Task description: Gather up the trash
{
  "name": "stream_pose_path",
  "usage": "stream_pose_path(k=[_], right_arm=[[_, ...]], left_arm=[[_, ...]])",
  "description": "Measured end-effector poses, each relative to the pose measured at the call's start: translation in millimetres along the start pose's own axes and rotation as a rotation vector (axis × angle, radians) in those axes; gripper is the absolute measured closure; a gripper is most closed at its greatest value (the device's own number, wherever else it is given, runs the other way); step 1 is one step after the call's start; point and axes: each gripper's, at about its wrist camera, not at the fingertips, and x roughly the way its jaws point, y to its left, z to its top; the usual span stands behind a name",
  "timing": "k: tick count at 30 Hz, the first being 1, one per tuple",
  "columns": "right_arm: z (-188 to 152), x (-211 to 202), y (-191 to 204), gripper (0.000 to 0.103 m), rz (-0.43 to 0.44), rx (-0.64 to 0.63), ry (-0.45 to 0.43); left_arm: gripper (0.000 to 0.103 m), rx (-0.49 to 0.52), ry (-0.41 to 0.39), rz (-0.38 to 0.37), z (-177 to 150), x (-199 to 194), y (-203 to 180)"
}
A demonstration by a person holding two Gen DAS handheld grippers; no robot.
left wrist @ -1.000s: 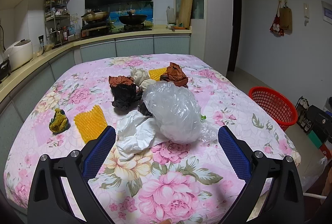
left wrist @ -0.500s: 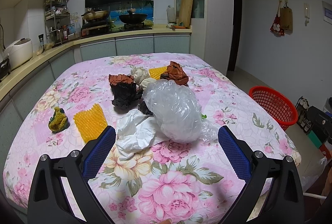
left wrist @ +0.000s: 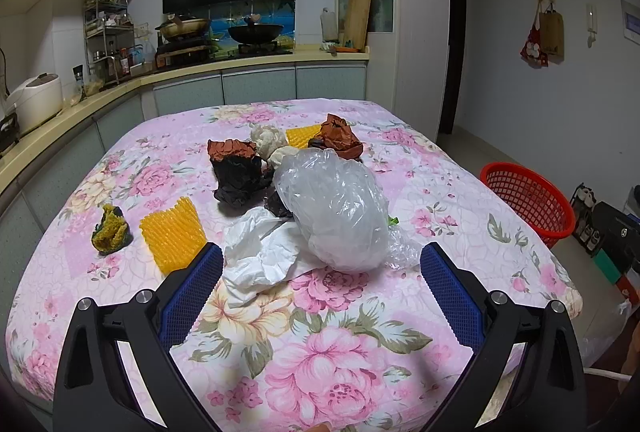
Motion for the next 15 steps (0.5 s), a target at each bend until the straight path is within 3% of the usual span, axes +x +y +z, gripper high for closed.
stream_pose_path(k=[15], right_arm=[[-0.6,0.5,-0.2,0.007,-0.001,0.002,0.003]], left_arm=[[0.007,-0.006,0.011,0.002,-2.3,3.8,2.6]])
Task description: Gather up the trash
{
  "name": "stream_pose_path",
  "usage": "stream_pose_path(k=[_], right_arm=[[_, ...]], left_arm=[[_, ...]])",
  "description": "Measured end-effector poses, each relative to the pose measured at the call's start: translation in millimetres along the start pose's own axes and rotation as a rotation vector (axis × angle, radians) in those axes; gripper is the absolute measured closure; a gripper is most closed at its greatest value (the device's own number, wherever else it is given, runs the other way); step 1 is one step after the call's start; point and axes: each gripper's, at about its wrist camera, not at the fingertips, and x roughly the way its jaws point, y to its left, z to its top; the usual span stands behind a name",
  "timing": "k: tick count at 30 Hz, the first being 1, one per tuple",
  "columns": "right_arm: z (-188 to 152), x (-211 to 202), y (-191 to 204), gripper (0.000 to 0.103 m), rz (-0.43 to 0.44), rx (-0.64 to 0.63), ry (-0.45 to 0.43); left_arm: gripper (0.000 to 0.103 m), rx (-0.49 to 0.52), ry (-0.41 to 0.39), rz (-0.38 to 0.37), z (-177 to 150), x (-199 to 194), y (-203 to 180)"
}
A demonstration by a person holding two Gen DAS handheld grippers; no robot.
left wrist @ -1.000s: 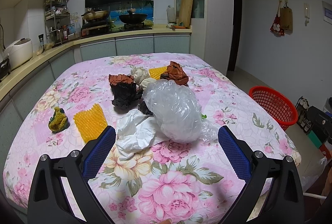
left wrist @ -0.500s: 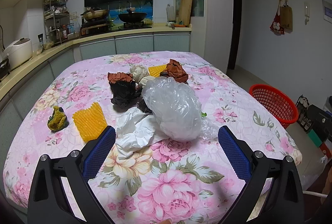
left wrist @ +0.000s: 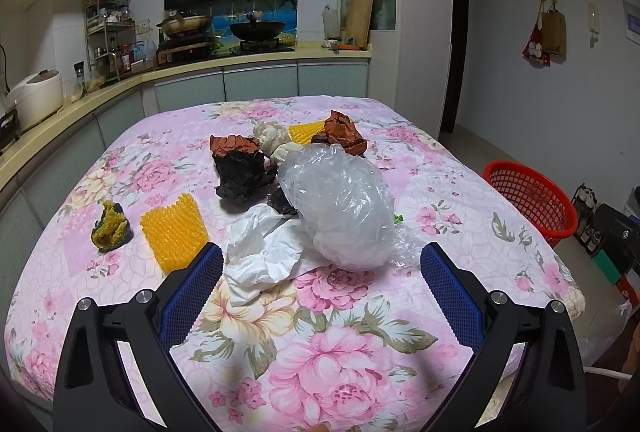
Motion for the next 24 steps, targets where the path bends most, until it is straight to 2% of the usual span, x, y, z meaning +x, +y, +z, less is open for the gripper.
stream_pose_path(k=[11,18,24], right_arm=[[-4.0,3.7,-0.6,0.007,0.018,-0.019,0.016],[12.8,13.6,6.4,0.007,0.037,-0.034,0.037],[20.1,25.7,19.7,0.007,0.069,-0.047,0.063]], left_arm=[[0.007,-0.039,0.027,0.043,13.7,7.3,27.1],[0.007,-0.125,0.048,0.098,33.7,15.8,67.3],[0.007,-0.207,0.075,0.172,58.8,23.3,123.2]])
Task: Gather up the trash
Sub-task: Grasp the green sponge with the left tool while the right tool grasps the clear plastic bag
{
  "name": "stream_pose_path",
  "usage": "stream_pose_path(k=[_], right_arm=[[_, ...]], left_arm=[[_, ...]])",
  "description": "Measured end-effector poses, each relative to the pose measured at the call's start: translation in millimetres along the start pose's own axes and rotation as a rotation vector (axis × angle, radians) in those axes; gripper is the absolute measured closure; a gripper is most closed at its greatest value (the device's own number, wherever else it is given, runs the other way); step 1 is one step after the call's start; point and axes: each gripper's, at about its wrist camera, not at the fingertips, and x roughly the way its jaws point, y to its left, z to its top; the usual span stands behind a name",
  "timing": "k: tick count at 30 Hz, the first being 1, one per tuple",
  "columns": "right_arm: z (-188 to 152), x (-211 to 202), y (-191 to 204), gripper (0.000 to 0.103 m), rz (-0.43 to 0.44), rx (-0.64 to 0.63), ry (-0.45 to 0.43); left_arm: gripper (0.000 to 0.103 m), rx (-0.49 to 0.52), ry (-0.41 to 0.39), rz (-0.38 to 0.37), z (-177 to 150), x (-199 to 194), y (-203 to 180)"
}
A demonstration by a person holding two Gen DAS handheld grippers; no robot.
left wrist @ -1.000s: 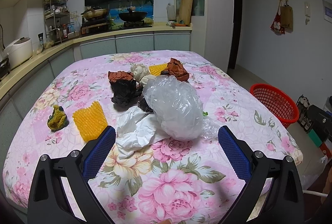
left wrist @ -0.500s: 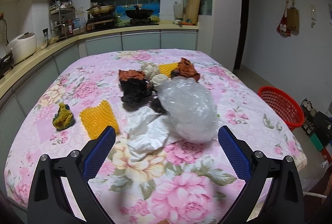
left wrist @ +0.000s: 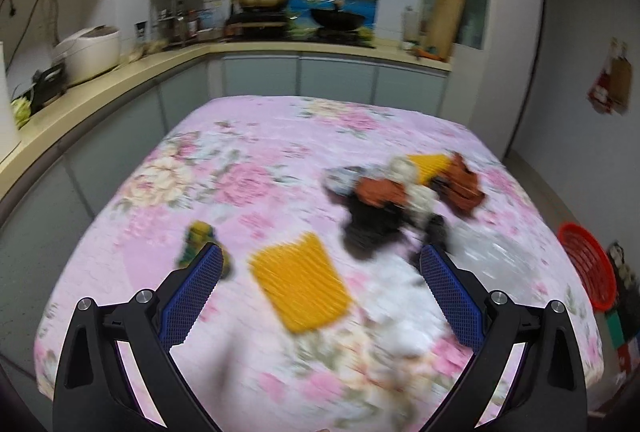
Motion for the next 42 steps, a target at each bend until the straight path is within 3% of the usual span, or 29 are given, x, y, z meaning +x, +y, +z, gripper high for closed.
stream_pose_path(k=[7,13,15,19,21,26,34,42], right_arm=[[3.5,12.2,2.0,0.007,0.020,0.004,0.030],[-1.2,21.1,4.0,0.007,0.025,-0.001,0.058],[-1.9,23.1,5.5,0.007,0.026,-0.006,0.063],[-2.0,25.0,5.8,0.007,0.024,-0.004,0.067],[-2.5,27.2,6.7,0.007,0.025,-0.003,0.073],[-3.2,30.9,16.1,0.007,0.038,-0.018,0.082],[4.6,33.2,56.3,0.007,0.111,-0.088,0.067],[14.9,45.6,132.7,0.007,0.269,-0.235,0.067]], left_arm=[[0.007,-0.157,0.080,-0.009,37.2,30.3,70.7],[0.008,-0.232,0.188,-0.030,29.1,68.6,100.4],[0.013,-0.251,0.214,-0.018,22.1,82.2,107.2],[0.039,-0.263,0.260,-0.009,11.2,101.6,110.1],[0.045,-0.249,0.280,-0.008,6.4,108.2,107.2],[0.068,-0.218,0.269,0.013,4.1,107.0,103.7],[0.070,-0.195,0.218,0.009,16.7,84.2,96.3],[0.070,-0.152,0.153,0.003,32.6,58.7,80.6]])
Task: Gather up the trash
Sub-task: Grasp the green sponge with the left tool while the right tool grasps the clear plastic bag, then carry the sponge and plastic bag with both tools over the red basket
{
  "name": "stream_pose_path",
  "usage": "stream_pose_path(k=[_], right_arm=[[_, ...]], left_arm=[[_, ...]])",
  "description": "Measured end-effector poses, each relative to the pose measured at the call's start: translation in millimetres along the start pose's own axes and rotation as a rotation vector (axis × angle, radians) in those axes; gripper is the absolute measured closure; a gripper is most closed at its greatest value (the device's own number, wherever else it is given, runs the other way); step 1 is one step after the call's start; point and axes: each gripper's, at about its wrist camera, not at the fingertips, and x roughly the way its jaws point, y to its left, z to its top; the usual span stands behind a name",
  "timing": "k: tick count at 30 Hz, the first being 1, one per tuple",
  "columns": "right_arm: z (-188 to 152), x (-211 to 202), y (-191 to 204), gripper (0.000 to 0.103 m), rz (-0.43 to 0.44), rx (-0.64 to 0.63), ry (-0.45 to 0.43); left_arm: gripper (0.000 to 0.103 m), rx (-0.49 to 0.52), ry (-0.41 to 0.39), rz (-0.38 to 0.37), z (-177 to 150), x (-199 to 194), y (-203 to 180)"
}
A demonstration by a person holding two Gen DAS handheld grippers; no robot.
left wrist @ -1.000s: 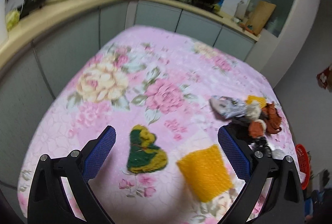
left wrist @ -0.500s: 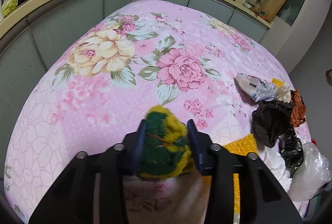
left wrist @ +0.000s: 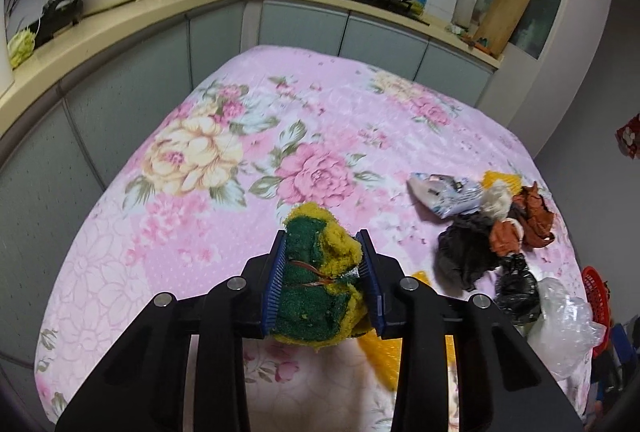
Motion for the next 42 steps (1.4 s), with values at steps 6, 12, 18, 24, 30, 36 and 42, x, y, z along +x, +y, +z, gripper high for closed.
stream_pose_path(k=[6,12,18,24,30,36,42], right_arm=[[1.9,32.7,31.1,0.007,0.001,-0.111,0.041],[0.4,46.2,32.2,0.025,-0.023,-0.130,0.073],[3.9,41.0,21.1,0.051,0.011,-0.088,0.079],[16.3,8.7,11.0,0.052,0.043,-0.042,-0.014],[29.3,-22.8,-8.1,0.052,0.040,0.016,-0.117],[34.8,-35.3,-25.5,0.052,0.022,0.041,-0.160],[36.5,-49.5,-33.1,0.052,0.038,0.042,-0.198]], left_arm=[[0.070,0.013,-0.019,0.001,1.3,-6.0,-3.7],[0.070,0.014,-0.020,0.002,0.6,-6.2,-4.1],[0.070,0.031,-0.026,0.003,-0.8,-8.0,-8.3],[0.070,0.040,-0.086,-0.010,-3.2,-18.3,-18.2],[0.070,0.073,-0.182,-0.017,-5.3,-37.4,-34.9],[0.070,0.142,-0.262,-0.028,-13.3,-54.3,-64.7],[0.070,0.212,-0.327,-0.042,-24.8,-69.7,-94.3]])
